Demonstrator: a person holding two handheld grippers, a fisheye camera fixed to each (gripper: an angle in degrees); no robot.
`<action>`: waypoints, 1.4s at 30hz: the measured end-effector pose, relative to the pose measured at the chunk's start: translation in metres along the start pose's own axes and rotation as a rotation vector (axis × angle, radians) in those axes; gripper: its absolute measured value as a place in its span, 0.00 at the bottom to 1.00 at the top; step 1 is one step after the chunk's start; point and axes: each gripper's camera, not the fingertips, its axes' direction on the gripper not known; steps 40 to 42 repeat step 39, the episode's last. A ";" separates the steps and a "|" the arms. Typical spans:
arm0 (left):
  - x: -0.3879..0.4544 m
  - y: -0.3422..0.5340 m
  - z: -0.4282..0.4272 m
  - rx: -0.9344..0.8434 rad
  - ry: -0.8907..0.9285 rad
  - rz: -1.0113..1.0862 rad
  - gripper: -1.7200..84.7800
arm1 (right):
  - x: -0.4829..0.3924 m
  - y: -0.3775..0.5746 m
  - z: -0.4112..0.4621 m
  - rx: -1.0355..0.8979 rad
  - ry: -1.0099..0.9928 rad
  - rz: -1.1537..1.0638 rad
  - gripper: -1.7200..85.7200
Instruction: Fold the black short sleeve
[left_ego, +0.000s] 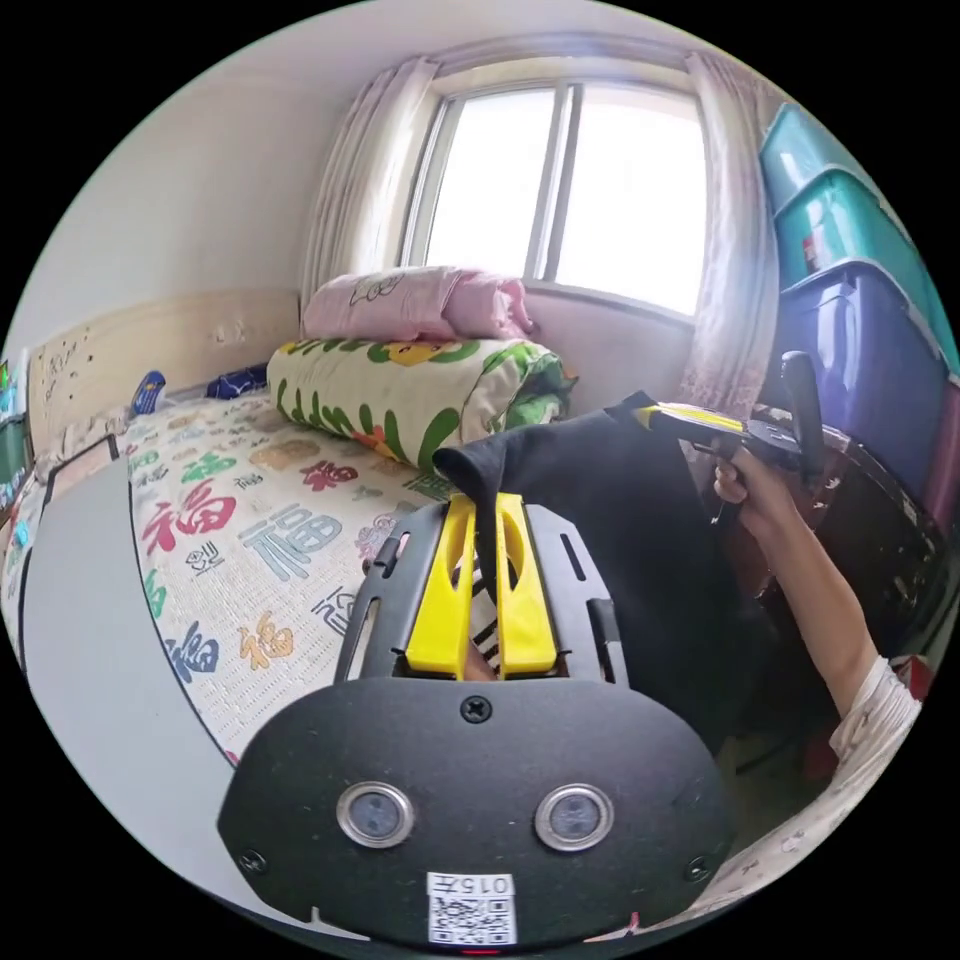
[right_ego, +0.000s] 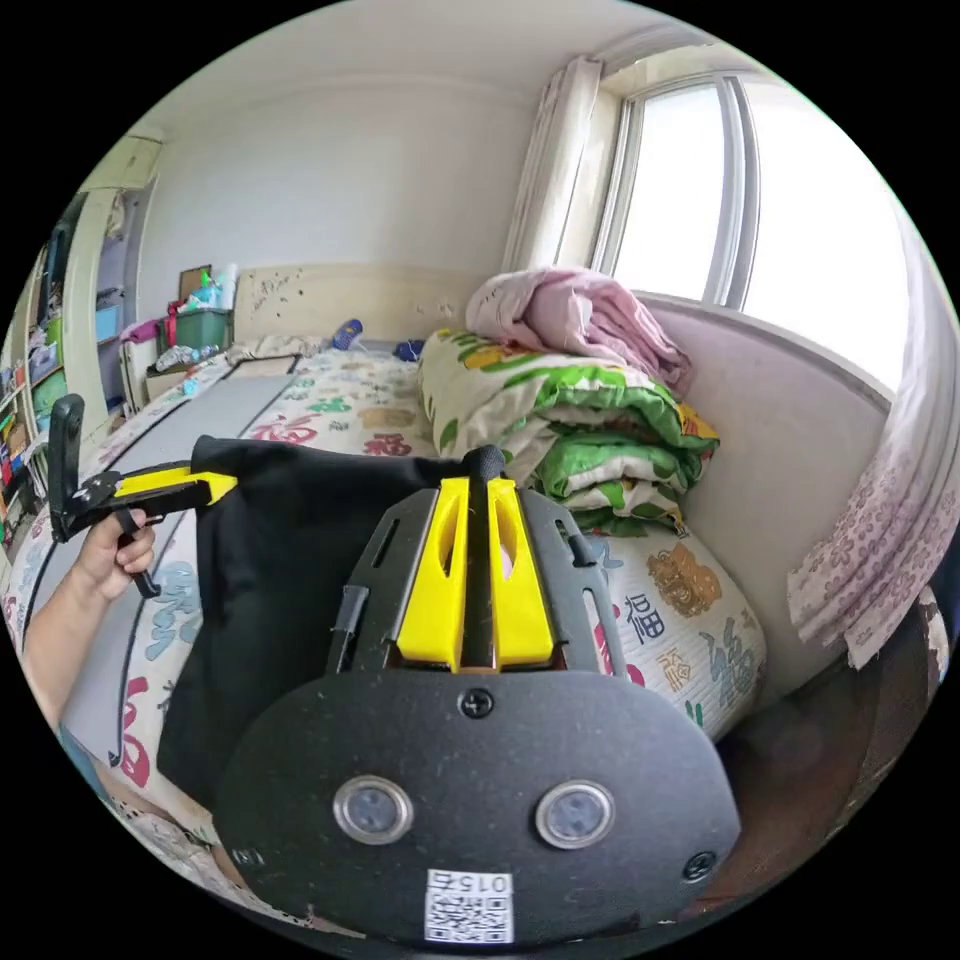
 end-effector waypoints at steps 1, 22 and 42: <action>-0.014 -0.006 0.018 -0.012 0.010 -0.033 0.04 | -0.005 -0.008 0.026 -0.037 0.011 0.000 0.07; -0.077 -0.123 -0.230 0.085 -0.141 -0.009 0.10 | -0.114 -0.019 0.059 0.329 0.122 -0.146 0.02; 0.034 0.225 -0.897 0.197 -1.171 -0.015 0.12 | -0.331 0.225 0.005 0.829 -0.538 -0.361 0.01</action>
